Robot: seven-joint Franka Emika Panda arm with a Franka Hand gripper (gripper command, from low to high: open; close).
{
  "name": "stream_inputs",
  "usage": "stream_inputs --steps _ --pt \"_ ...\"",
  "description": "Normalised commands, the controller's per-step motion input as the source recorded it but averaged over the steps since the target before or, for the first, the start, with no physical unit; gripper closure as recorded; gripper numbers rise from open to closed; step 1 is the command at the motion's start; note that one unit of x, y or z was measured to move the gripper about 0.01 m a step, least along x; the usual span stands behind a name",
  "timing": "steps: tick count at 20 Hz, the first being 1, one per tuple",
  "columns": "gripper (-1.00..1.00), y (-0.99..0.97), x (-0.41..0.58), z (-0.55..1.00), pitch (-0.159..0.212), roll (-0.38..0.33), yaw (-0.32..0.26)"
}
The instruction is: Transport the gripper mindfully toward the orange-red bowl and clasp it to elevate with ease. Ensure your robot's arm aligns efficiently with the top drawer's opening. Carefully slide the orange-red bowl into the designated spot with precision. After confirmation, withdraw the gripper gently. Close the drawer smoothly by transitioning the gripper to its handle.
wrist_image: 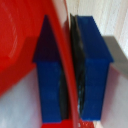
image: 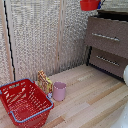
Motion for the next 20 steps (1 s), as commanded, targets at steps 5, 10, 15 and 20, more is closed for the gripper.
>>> stream_inputs --steps 5,10,15,20 --pt "1.00 -0.76 0.000 0.38 0.101 0.011 -0.117" --pt "1.00 -0.85 -0.006 0.20 0.068 0.033 -0.099" --pt "1.00 -0.82 -0.042 0.16 0.066 0.029 -0.094" --pt "1.00 -0.26 -0.091 0.00 0.006 0.000 -0.033"
